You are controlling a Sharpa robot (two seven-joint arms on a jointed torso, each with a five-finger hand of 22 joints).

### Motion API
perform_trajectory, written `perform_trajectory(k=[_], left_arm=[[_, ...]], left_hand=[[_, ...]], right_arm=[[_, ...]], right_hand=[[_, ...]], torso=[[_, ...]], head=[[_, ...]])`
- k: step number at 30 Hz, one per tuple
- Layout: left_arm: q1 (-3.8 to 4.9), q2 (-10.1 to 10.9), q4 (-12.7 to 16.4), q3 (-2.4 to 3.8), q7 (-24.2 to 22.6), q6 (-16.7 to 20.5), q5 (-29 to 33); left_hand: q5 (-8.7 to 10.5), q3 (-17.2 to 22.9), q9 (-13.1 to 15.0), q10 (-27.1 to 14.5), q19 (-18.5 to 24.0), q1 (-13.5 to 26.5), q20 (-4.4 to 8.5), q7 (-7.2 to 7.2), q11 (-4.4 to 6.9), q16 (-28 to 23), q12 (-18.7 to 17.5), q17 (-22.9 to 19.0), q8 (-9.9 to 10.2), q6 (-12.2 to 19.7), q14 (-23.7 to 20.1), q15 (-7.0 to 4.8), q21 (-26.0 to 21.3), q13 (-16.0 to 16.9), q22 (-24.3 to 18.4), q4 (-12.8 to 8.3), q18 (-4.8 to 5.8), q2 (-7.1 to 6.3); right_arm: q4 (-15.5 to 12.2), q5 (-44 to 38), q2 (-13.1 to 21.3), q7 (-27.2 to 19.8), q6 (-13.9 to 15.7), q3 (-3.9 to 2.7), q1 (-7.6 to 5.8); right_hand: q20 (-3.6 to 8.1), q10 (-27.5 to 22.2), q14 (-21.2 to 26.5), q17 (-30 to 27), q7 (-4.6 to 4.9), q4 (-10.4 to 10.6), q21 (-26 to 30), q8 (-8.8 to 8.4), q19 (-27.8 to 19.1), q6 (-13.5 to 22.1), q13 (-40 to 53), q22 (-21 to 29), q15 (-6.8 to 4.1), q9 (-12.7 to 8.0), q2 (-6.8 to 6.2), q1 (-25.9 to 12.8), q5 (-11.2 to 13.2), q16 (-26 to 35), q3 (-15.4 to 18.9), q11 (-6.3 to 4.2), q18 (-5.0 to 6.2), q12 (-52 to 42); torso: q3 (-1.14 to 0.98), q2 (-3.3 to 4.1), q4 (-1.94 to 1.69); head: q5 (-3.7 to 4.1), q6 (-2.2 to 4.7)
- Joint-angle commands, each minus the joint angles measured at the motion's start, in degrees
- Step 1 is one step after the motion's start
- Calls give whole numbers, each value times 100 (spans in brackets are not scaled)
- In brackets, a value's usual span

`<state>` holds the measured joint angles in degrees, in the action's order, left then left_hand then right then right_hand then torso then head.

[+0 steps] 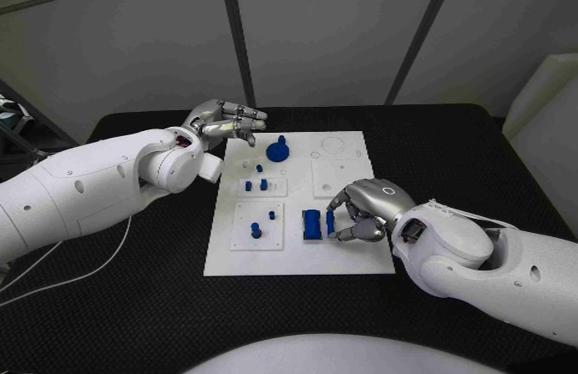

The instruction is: Assemble the parts on the task board

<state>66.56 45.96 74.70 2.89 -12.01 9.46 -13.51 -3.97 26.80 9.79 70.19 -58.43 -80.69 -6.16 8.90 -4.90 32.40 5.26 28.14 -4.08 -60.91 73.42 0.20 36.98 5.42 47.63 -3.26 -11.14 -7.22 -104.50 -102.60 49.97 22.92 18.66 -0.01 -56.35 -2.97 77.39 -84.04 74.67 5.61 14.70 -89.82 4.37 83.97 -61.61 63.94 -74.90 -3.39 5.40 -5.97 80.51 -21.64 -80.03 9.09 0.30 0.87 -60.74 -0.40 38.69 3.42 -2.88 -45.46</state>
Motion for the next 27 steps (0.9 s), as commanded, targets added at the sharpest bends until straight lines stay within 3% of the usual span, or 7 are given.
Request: perform_trajectory(k=[1, 27], left_arm=[[8, -8, 0, 4, 4, -29, 22], [8, -5, 1, 4, 18, -28, 22]], left_hand=[[-5, -16, -6, -23, 11, -14, -14, 32, -23, -19, 25, -9, 21, -19, 9, 16, -9, -10, 7, -24, 69, 65], [-5, -19, -8, -28, 12, -11, -14, 35, -25, -22, 23, -10, 23, -14, 8, 17, -10, -11, 8, -24, 70, 65]], right_arm=[[-22, 15, 25, -77, -133, -2, -8], [71, 34, -30, -119, -340, 0, -8]], right_hand=[[54, 31, -274, 5, -64, -23, -18, 12, 603, -87, 5, -1510, -51, 13, 48, 4, -19, -20, 3, -3, -87, -29], [59, -15, -267, -15, -64, -52, -18, -27, 603, -72, -74, -1510, -54, -14, -16, -15, -13, -3, 71, -2, -87, 53]], torso=[[2, 2, -7], [1, 5, -10]], head=[[8, -3], [-8, -16]])
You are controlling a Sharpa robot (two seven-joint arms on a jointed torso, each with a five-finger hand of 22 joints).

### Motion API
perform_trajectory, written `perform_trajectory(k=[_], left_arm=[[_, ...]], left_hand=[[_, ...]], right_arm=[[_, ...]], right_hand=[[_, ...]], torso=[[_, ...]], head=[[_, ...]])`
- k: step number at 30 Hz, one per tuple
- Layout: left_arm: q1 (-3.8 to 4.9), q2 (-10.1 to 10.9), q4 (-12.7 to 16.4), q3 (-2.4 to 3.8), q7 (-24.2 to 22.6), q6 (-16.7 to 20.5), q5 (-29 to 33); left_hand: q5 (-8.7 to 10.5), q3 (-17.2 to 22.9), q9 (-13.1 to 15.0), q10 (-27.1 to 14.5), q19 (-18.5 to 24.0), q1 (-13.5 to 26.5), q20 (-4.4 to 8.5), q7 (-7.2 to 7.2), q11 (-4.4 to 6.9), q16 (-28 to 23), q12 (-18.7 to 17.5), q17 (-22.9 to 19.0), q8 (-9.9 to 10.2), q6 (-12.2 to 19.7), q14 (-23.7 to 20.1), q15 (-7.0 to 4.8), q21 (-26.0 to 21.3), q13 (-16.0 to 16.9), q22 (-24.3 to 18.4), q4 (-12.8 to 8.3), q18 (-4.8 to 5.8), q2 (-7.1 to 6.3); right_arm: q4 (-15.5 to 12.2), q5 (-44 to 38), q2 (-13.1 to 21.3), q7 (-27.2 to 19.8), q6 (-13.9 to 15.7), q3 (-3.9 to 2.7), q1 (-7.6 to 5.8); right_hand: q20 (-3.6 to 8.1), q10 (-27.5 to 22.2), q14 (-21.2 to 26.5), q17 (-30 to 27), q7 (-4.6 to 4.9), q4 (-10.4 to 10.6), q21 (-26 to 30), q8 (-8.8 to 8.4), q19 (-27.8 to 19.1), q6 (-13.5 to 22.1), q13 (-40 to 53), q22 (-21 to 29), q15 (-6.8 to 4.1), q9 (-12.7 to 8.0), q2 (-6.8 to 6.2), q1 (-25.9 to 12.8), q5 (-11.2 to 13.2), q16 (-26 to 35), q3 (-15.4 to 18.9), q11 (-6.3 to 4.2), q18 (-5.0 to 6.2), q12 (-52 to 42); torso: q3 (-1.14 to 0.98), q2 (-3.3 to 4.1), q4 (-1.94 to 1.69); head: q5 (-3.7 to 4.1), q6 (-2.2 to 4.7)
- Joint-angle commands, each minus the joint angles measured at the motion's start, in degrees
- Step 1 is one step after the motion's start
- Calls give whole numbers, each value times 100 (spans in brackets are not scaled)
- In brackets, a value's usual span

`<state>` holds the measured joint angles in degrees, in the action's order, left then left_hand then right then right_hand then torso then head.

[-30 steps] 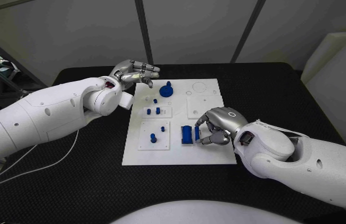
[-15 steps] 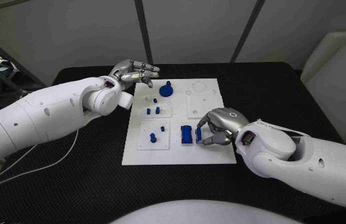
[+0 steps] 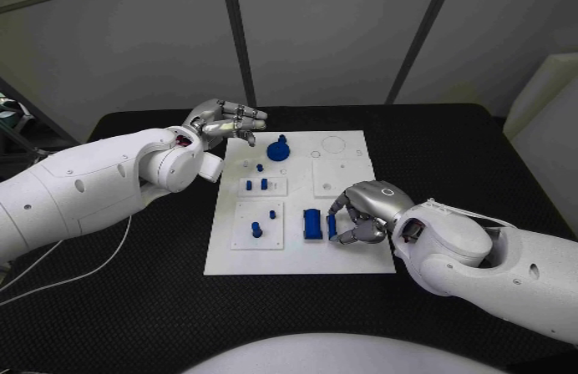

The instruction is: Assemble the parts on the task board

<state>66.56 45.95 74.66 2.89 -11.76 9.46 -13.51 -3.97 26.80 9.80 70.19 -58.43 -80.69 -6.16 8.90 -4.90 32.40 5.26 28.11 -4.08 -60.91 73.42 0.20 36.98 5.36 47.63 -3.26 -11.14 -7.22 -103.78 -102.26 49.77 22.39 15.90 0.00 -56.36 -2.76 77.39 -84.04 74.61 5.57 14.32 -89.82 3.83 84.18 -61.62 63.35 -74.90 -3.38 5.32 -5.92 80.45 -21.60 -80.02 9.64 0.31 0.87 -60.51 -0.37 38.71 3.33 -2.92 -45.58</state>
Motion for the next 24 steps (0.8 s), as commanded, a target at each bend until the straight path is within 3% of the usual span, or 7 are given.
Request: perform_trajectory(k=[1, 17, 24], left_arm=[[8, -3, 5, 4, -6, -27, 22], [8, -4, 0, 4, 3, -25, 22], [8, -3, 0, 4, 9, -21, 22]], left_hand=[[-5, -19, -9, -28, 12, -11, -14, 35, -25, -22, 23, -6, 23, -14, 9, 17, -10, -6, 8, -24, 69, 65], [-5, -19, -9, -28, 12, -11, -14, 35, -25, -22, 23, -6, 23, -14, 9, 17, -10, -6, 8, -24, 69, 65], [-5, -19, -9, -28, 12, -11, -14, 35, -25, -22, 23, -6, 23, -14, 9, 17, -10, -6, 8, -24, 69, 65]], right_arm=[[1, 0, -11, -67, -68, -2, -8], [7, -8, -9, -39, -132, -1, -8], [5, -17, -10, -27, -81, -1, -8]], right_hand=[[38, -17, -267, -9, -60, -14, -18, 24, 582, -69, -18, -1510, -55, -8, -22, -9, -16, -4, 18, -2, -87, 34], [24, -162, -257, -28, -17, -30, -18, -36, 582, 136, -254, -1510, -32, -97, -86, -26, 2, 21, 82, 33, -87, 294], [-16, -366, -239, -83, 54, 77, 3, -33, 574, 474, -636, -1499, 16, -162, -232, -50, 1, 73, 67, 94, -82, 716]], torso=[[-1, 3, -2], [-1, -1, 1], [-1, 1, 3]], head=[[-4, -4], [-5, -19], [-1, -16]])
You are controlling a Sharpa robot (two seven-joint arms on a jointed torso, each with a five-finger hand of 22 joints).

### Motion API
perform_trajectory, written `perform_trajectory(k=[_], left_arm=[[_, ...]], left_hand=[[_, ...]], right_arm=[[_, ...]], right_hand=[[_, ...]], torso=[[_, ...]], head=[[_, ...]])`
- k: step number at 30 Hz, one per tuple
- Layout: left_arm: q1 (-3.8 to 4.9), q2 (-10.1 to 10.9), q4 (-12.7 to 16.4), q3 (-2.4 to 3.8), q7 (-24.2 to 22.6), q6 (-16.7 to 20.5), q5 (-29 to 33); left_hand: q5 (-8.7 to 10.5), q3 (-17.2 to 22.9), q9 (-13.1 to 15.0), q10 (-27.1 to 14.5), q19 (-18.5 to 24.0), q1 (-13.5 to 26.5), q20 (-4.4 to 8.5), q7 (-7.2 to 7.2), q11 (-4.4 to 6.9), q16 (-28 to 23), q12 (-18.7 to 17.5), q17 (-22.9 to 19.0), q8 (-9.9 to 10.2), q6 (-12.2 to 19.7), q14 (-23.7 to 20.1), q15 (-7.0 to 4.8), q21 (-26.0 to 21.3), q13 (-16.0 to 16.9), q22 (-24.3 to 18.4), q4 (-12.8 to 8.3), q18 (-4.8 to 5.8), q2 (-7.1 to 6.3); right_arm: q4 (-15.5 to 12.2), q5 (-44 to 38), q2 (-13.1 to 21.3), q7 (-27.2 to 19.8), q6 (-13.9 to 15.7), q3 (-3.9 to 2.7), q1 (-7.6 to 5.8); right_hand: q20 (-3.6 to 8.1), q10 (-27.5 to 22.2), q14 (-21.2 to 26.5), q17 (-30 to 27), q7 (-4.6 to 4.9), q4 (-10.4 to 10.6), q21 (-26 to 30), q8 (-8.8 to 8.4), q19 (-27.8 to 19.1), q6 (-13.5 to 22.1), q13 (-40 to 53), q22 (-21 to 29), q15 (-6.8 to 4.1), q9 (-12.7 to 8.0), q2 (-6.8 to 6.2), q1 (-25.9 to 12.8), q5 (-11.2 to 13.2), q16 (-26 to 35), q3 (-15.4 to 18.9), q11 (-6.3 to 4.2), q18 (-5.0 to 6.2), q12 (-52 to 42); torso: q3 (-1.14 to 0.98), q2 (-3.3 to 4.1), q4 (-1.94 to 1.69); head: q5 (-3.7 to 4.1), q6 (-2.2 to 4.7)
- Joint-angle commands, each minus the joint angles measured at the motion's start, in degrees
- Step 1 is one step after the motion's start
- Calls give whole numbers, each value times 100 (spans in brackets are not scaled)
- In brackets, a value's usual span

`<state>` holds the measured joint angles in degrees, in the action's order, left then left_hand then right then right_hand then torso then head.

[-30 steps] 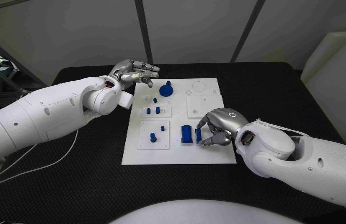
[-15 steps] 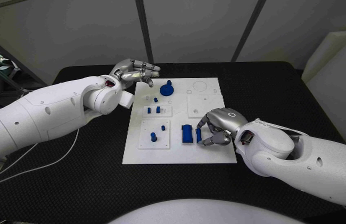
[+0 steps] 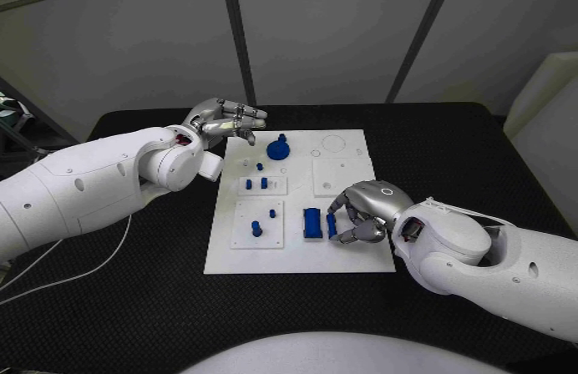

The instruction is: Assemble the parts on the task board

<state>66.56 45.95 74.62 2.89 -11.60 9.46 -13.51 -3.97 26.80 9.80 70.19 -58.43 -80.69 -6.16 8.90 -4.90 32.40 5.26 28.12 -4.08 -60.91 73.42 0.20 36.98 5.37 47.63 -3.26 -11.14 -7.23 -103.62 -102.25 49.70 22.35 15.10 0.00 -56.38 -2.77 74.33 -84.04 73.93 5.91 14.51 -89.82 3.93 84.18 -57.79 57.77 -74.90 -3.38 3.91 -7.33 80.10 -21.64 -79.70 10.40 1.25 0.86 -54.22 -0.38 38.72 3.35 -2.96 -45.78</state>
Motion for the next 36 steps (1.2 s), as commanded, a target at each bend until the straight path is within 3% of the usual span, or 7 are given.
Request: perform_trajectory(k=[1, 5, 22, 28, 36], left_arm=[[8, -3, 3, 4, -6, -22, 22], [8, -4, 3, 4, -2, -23, 22], [8, -3, 0, 3, 6, -20, 22], [8, -2, -5, 3, 8, -18, 22], [8, -1, -10, 3, 8, -17, 22]], left_hand=[[-6, -20, -12, -31, 14, -9, -15, 36, -27, -26, 22, -8, 25, -10, 8, 19, -11, -7, 9, -25, 70, 66], [-6, -22, -14, -35, 15, -7, -15, 38, -28, -29, 21, -9, 27, -6, 7, 20, -13, -8, 10, -26, 71, 67], [-6, -22, -14, -35, 15, -7, -15, 38, -28, -29, 21, -9, 27, -6, 7, 20, -13, -8, 10, -26, 71, 67], [-6, -22, -14, -35, 15, -7, -15, 38, -28, -29, 21, -9, 27, -6, 7, 20, -13, -8, 10, -26, 71, 67], [-7, -22, -17, -40, 16, -8, -15, 40, -30, -32, 20, -10, 30, 1, 7, 21, -14, -10, 12, -29, 71, 68]], right_arm=[[-11, -19, -4, -22, 9, -1, -6], [-12, -20, -5, -17, 25, -1, -6], [-44, -21, 21, -2, 15, -1, -6], [-64, -21, 31, 5, 18, -1, -6], [-79, -33, 49, 45, 13, -1, -6]], right_hand=[[-22, -70, -237, -24, 28, 92, -2, -42, 576, 137, -108, -1502, 23, -22, -131, -18, 11, 48, -19, 10, -82, 115], [-35, -79, -234, -34, 48, 172, 3, -41, 574, 223, -149, -1499, 36, -21, -221, -11, 19, 62, -45, 25, -81, 149], [-44, -48, -232, -43, 49, 219, 11, -23, 571, 226, -127, -1495, 42, -11, -289, -57, 31, 72, -48, 30, -79, 107], [-52, -26, -233, -42, 52, 231, 13, -16, 570, 221, -137, -1494, 47, -4, -407, -209, 236, 80, -28, 35, -79, 87], [-54, -13, -233, -43, 52, 235, 11, -14, 571, 215, -123, -1495, 48, -2, -436, -249, 311, 84, -25, 36, -79, 61]], torso=[[0, 0, 1], [-1, 0, -2], [-2, 0, 0], [-2, -1, -2], [0, 0, 2]], head=[[2, 4], [0, 4], [9, 7], [12, 3], [13, 4]])
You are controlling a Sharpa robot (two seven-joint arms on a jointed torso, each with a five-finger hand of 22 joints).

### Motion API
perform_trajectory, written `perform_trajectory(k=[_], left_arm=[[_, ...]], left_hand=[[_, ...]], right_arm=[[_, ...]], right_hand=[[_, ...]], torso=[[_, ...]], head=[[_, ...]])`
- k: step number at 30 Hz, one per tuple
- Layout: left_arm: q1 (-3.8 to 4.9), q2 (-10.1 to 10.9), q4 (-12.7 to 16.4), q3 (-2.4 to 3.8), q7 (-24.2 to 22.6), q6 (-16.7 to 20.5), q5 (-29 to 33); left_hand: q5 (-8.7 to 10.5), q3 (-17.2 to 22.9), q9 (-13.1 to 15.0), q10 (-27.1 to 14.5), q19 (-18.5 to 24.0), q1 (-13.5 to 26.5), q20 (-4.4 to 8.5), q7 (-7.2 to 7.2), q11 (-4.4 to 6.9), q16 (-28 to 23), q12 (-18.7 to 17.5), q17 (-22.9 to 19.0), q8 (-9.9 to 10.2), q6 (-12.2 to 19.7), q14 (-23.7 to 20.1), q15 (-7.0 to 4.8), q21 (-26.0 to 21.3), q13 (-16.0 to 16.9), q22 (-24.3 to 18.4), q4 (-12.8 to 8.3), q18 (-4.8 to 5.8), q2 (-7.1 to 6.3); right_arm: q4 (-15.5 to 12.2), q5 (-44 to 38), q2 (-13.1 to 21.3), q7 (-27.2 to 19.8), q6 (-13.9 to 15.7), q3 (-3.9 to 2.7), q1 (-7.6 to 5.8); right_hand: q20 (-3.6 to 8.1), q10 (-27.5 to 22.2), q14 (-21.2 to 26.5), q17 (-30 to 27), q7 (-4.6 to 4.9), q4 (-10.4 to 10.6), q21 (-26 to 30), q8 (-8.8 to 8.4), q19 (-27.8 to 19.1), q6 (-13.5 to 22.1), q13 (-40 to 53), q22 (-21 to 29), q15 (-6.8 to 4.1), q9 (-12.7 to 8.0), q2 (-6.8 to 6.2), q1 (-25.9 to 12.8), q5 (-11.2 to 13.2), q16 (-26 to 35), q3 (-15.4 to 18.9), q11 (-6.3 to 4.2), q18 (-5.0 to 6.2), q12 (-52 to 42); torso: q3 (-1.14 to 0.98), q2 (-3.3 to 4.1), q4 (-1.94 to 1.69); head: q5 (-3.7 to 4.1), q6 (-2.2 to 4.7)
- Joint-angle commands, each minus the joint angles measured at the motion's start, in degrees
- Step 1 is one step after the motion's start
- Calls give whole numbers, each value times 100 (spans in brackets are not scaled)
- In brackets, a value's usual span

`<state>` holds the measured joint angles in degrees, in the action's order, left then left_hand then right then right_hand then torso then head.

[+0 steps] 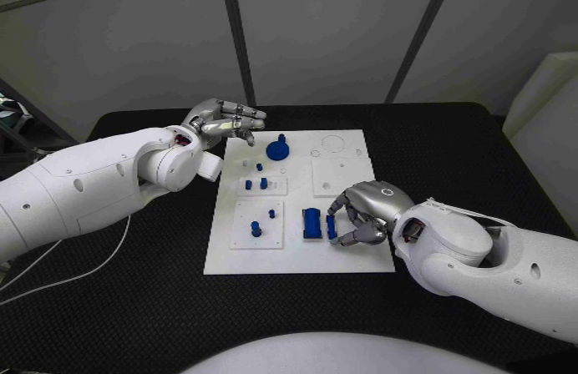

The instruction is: Assemble the parts on the task board

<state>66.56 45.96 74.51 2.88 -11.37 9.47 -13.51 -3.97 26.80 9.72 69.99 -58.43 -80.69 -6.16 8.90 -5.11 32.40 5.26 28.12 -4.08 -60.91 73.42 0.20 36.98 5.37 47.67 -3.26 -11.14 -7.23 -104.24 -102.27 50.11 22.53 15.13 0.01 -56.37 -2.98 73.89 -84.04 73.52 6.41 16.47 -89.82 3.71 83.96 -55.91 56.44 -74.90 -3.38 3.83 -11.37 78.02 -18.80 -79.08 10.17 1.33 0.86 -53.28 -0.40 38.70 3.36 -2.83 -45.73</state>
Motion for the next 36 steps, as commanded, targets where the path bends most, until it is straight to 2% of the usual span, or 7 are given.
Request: perform_trajectory(k=[1, 16, 19, 23, 29, 33, 36], left_arm=[[8, -3, 1, 3, -14, -17, 22], [3, 0, -1, 3, -17, -17, 22], [-1, 3, 0, 3, -23, -13, 22], [-8, 11, 7, 3, -79, -20, 23], [-16, -2, -4, 2, -207, 144, 243], [-20, -37, -66, 2, -417, 317, 701], [-24, -65, -126, 2, -588, 421, 1003]], left_hand=[[-8, -22, -11, -22, 17, -10, -15, 41, -10, -34, 19, -11, 31, 5, 7, 21, -15, -11, 8, -31, 71, 68], [-8, -22, -11, -22, 17, -10, -15, 41, -10, -34, 19, -11, 31, 5, 7, 21, -15, -11, 8, -31, 71, 68], [-8, -22, -11, -22, 17, -10, -15, 41, -10, -34, 19, -11, 31, 5, 7, 21, -15, -11, 8, -31, 71, 68], [-8, -26, -14, -25, 19, -6, -17, 44, -13, -38, 18, -12, 32, 10, 7, 23, -16, -12, 10, -33, 72, 66], [46, -66, -23, -31, 56, 91, -32, 38, -12, -91, 21, -33, 28, 17, -22, 42, -74, -16, -14, 20, 73, 59], [100, -50, -49, -143, 384, 191, -109, 15, -54, -724, -42, -335, 33, 72, -444, 138, -475, -79, -232, 101, 98, 44], [118, -56, -74, -186, 649, 282, -194, -2, -96, -1166, -77, -547, 42, 139, -743, 261, -794, -126, -421, 187, 145, 32]], right_arm=[[-18, -42, 9, 39, 37, -1, -7], [-163, 8, 225, -239, 908, -3, -6], [-228, 484, 393, -465, 1130, -4, -8], [-218, 1955, 633, -980, 1350, -12, -16], [247, 4271, 714, -2091, 1387, -102, -162], [870, 5929, 569, -2866, 1180, -153, -360], [1370, 6905, 372, -3336, 898, -170, -475]], right_hand=[[-32, 31, -233, -2, 3, 38, 10, 8, 593, 26, 11, -1495, 48, 6, -31, -41, 27, 22, -2, 28, -79, -33], [-35, 26, -208, -104, 11, 41, 131, -7, 547, 59, -8, -1435, 52, -1, -88, -74, 37, 98, 10, 34, -50, -23], [-37, 26, -192, -157, 11, 37, 206, -2, 519, 54, -13, -1398, 55, 1, -66, -54, 32, 140, -12, 34, -32, -23], [-32, 1, -141, -324, -25, 7, 424, 59, 437, -105, -43, -1289, 40, 29, 101, 118, -8, 290, -134, 5, 20, -4], [-60, -813, 478, -2019, -26, -61, 2573, 62, -438, -313, -1223, -195, 63, 29, 300, 330, -6, 1812, -190, 18, 460, 1347], [-190, -1374, 1367, -3551, 93, -193, 5474, 20, -1719, -362, -1730, 1387, 220, 16, 530, 583, 11, 3517, -246, 163, 905, 1966], [-316, -1671, 1714, -3809, 162, -261, 6216, 6, -2052, -348, -2195, 1898, 366, 8, 629, 669, 84, 4073, -232, 297, 930, 2434]], torso=[[1, 1, 1], [-4, -3, 0], [1, -10, 3], [7, -28, 13], [33, -100, 24], [63, -167, 9], [86, -222, 5]], head=[[0, -1], [2, 32], [13, 52], [28, 82], [98, 163], [166, 275], [213, 351]])
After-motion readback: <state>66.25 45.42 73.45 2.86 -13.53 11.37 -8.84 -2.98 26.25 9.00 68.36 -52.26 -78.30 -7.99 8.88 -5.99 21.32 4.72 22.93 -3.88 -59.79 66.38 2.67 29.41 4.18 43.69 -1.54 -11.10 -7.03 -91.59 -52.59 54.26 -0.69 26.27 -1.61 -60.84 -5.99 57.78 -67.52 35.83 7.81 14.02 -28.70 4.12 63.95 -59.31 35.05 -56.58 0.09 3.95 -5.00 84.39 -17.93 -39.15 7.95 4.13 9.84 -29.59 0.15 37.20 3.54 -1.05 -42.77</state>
